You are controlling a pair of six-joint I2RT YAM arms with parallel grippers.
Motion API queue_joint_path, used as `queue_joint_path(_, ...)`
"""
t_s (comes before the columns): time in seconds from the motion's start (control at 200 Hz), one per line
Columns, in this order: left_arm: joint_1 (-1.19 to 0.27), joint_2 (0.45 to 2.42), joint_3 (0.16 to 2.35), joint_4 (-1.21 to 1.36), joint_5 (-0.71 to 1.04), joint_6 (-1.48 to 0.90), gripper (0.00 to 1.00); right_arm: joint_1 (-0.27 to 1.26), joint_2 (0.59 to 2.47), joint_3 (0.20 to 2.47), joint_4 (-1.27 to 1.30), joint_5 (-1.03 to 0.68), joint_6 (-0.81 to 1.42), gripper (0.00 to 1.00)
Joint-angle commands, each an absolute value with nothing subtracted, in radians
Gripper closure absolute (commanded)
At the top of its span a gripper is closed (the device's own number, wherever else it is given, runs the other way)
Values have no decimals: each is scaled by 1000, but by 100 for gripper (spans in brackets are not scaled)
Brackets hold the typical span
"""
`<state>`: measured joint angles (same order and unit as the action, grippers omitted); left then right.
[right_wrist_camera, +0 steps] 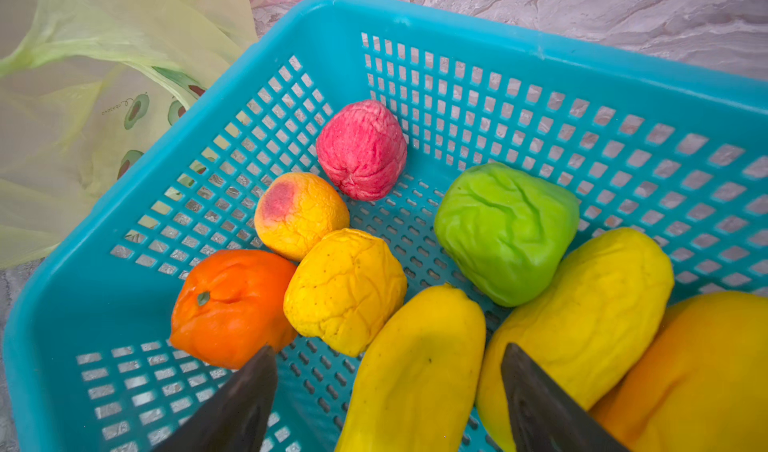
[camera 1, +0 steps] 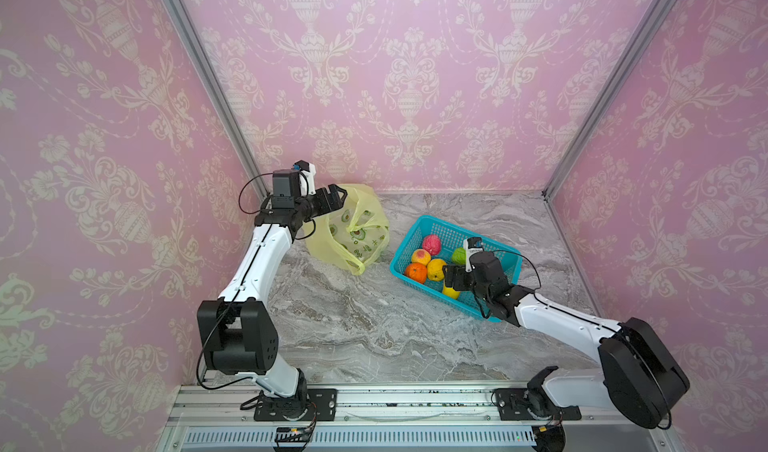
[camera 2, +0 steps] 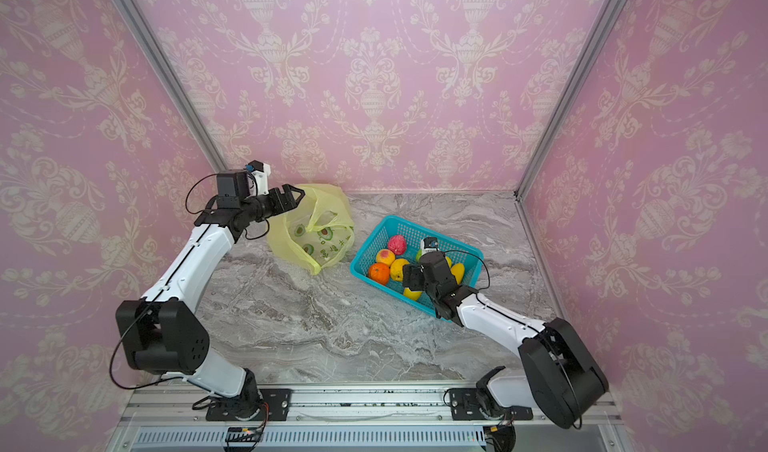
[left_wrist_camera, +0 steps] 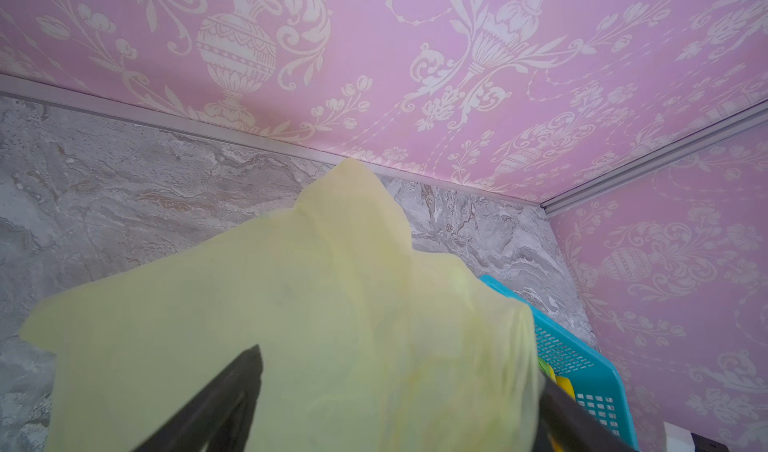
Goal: Untie the knot of the plastic bag and take out the fruit
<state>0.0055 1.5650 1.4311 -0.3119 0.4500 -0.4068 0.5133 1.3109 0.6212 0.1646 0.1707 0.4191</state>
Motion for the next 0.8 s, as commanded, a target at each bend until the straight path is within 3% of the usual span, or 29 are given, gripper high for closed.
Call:
queue_joint_path(0.0,12,1454,1419,-306,439,-419,1,518,1257,598,185,171,413,13)
queue_joint_path(0.16,18,1267,1336,-298,238,-415,1,518,1162,596,129,194,409,12)
queue_joint_path(0.37,21,857,1004,-89,-176,-522,1,494,948,627,-31,311,449,6)
queue_joint_path(0.495,21,696,818,23,-245,-602,1,428,840,679,-259,446,528,0)
queue_joint_path(0.615,22,681,660,35,-307,-715,1,345,727,662,-431,531,561,0)
queue_joint_path(0.796,23,820,518,83,-363,-680,1,161,613,518,-487,387,570,0)
